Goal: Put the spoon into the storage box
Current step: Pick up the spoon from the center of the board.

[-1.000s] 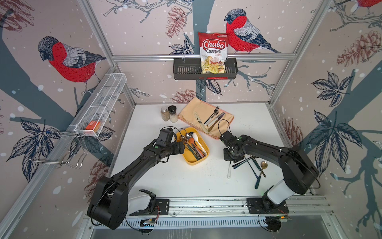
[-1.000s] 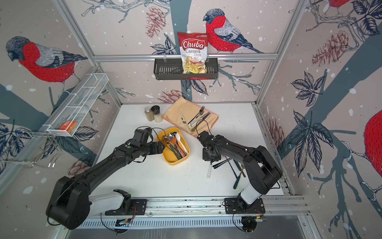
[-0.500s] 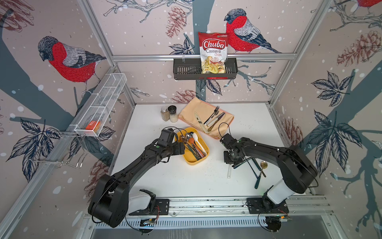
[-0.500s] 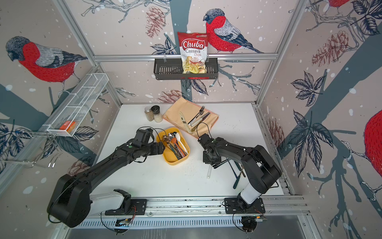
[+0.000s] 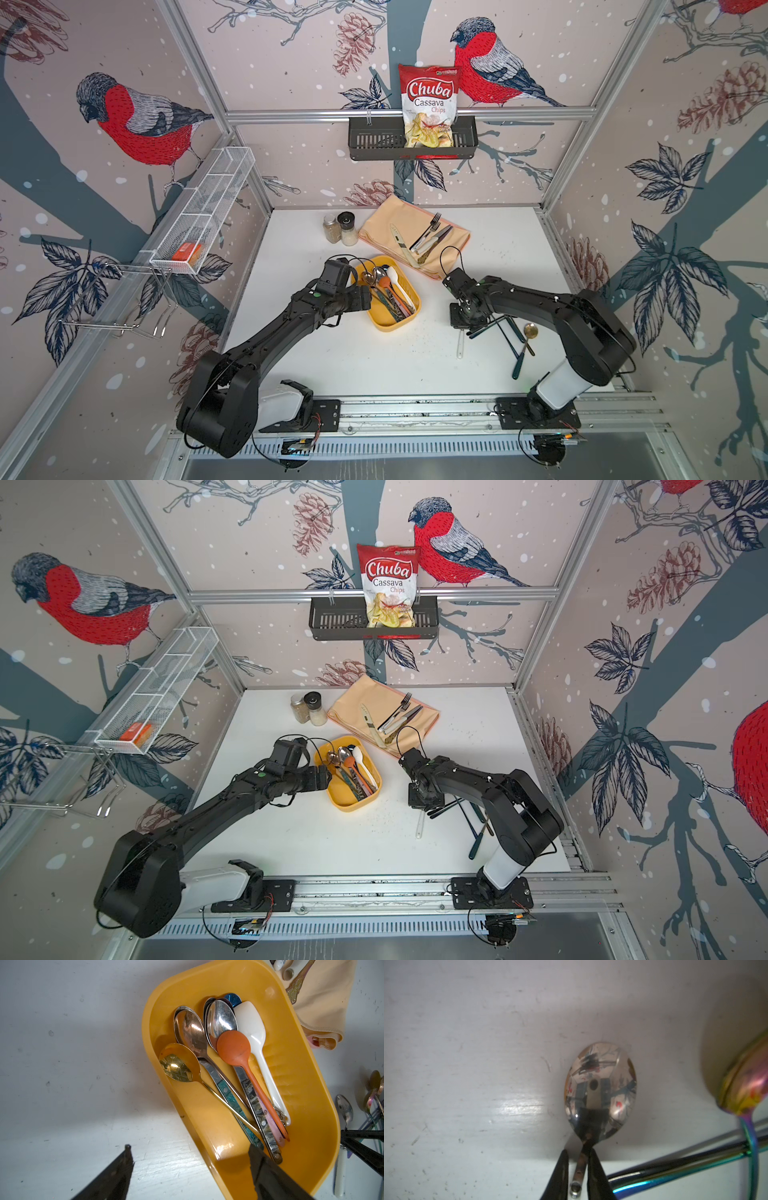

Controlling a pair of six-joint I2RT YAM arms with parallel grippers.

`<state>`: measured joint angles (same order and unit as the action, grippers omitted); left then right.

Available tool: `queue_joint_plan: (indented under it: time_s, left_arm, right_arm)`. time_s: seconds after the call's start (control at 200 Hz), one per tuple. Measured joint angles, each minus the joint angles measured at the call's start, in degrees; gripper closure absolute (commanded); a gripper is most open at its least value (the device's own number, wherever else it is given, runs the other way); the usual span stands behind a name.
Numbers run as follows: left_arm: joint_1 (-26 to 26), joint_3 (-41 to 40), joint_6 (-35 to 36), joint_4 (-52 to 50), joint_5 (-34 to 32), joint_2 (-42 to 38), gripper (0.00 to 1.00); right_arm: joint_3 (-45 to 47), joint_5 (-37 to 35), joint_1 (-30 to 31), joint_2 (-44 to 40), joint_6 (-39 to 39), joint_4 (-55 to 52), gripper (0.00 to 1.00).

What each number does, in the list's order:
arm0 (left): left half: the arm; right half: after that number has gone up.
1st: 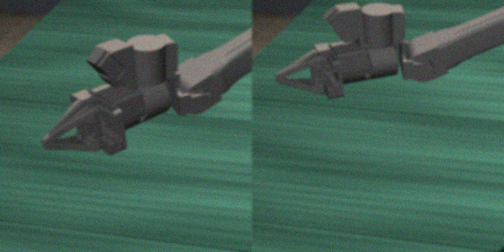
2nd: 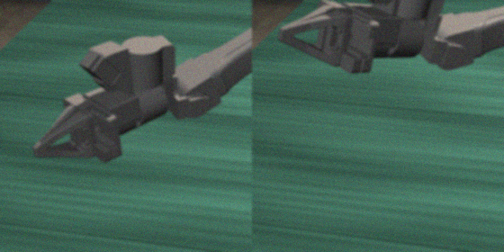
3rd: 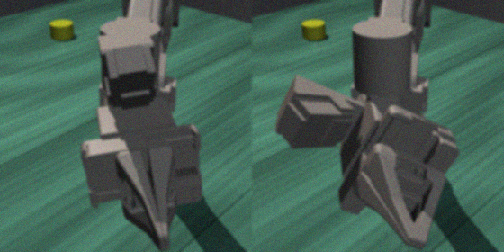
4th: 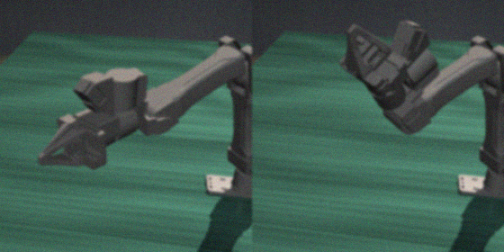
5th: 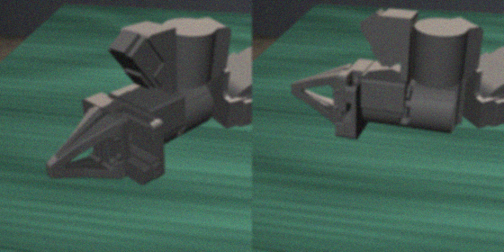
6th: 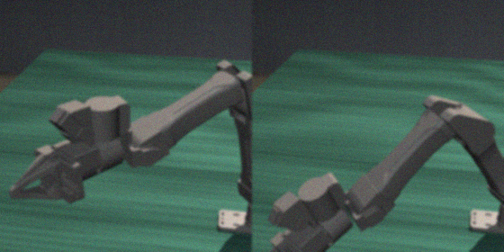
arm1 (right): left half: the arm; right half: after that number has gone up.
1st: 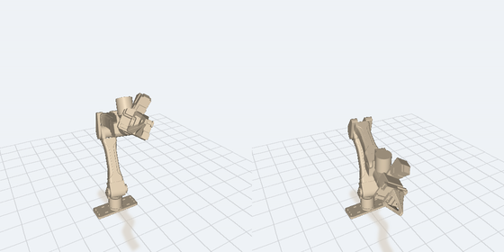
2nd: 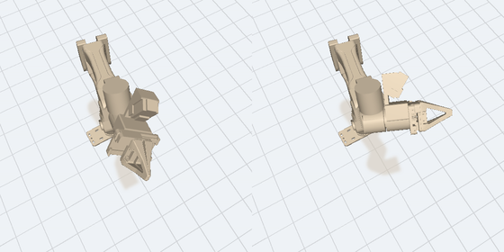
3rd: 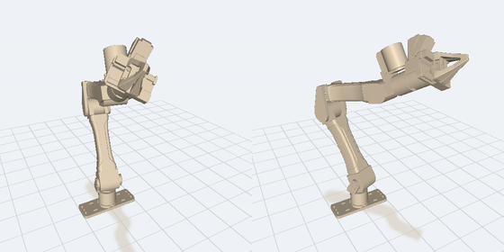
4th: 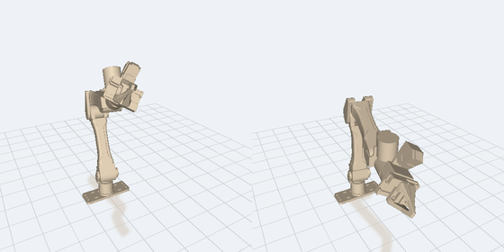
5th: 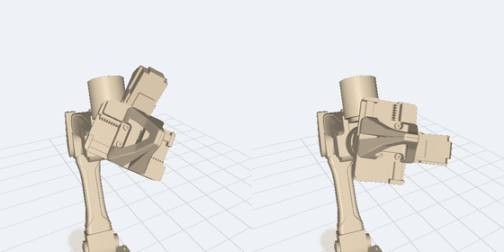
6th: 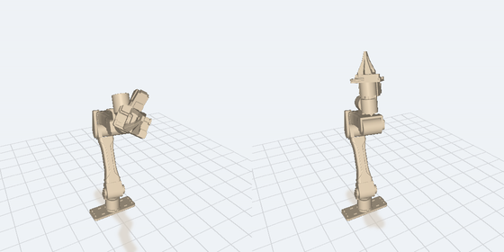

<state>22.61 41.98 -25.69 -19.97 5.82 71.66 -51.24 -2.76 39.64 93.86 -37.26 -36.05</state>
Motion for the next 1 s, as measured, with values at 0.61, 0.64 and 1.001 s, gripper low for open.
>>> queue_joint_plan:
  time_s: [0.61, 0.64, 1.001]
  left_arm:
    - [0.00, 0.13, -0.02, -0.26, -1.38, -0.17, 0.10]
    - [0.00, 0.22, 0.00, -0.31, -1.55, -0.31, 0.10]
    - [-3.74, -0.98, -1.16, -0.04, -2.73, -2.56, 0.09]
  right_arm:
    - [-2.49, 0.04, 0.39, 0.57, 1.18, -1.20, 0.98]
    - [-3.10, 0.04, 0.48, 0.46, 1.33, -1.55, 0.98]
    - [-12.02, -3.23, 2.62, 0.37, 2.84, -7.28, 0.99]
